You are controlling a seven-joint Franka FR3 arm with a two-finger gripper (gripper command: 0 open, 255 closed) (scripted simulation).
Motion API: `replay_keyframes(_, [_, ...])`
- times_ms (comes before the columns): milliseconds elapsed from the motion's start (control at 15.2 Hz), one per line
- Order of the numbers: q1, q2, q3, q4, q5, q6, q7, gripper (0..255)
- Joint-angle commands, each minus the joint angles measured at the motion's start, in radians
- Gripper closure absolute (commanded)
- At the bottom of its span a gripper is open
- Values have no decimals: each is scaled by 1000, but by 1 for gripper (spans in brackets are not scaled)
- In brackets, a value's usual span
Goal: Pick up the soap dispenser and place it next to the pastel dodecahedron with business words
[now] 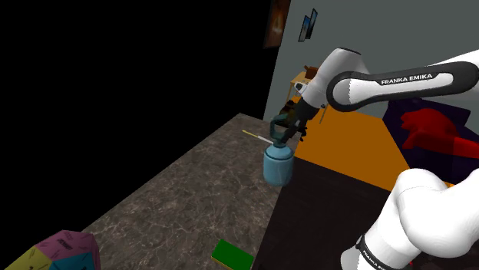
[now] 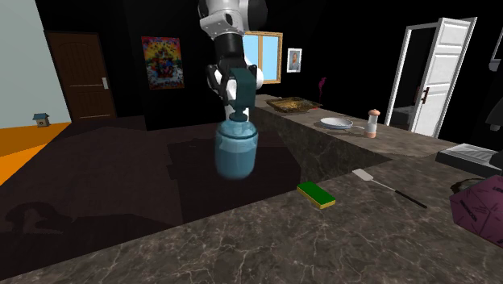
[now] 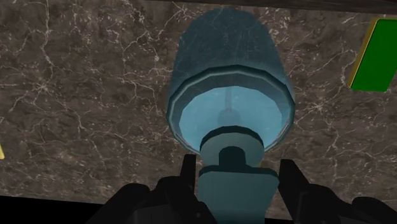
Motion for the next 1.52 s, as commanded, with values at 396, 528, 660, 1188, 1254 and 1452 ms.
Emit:
replay_keyframes(396, [1,-30,18,90,4,-120,11,255])
replay_keyframes(528, [2,-35,22,114,6,-148,13,255])
replay_keyframes(660, [3,-38,25,139,7,-176,15,255])
replay_keyframes(1188, [8,-41,38,244,14,-283,23,255])
replay_keyframes(1254, [8,-40,39,258,15,-296,24,255])
replay_keyframes(1452, [11,-37,43,300,18,-335,26,255])
